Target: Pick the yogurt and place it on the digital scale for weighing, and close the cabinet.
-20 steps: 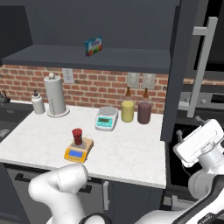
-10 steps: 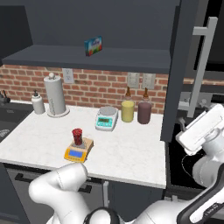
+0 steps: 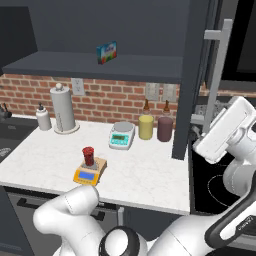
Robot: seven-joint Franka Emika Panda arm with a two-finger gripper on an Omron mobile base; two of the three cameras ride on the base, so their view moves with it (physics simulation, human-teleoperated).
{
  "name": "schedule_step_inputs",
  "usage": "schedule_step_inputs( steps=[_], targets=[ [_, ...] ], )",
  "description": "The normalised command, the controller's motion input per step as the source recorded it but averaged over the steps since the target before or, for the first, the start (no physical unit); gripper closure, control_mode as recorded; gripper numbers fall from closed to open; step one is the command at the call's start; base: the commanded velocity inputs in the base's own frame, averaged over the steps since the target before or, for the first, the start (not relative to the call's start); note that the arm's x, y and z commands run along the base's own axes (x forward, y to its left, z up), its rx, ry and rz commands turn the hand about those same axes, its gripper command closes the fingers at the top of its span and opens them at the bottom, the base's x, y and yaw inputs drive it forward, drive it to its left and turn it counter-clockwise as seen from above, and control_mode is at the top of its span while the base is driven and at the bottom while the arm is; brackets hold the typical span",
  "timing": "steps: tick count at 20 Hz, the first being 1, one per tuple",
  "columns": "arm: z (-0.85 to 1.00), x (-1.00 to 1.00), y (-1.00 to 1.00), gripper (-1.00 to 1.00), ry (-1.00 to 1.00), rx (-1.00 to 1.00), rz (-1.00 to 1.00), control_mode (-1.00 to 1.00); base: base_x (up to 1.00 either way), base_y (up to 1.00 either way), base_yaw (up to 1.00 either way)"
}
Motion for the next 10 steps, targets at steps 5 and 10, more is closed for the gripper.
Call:
schedule_step_inputs(
  steps=[5, 10],
  targets=[
    [0.54, -0.18, 0.42, -1.00, -0.30, -0.25, 0.00, -1.00, 0.00, 0.00, 0.00],
    [0.22, -0.14, 0.57, -1.00, -0.21, -0.24, -0.01, -1.00, 0.00, 0.00, 0.00]
  ],
)
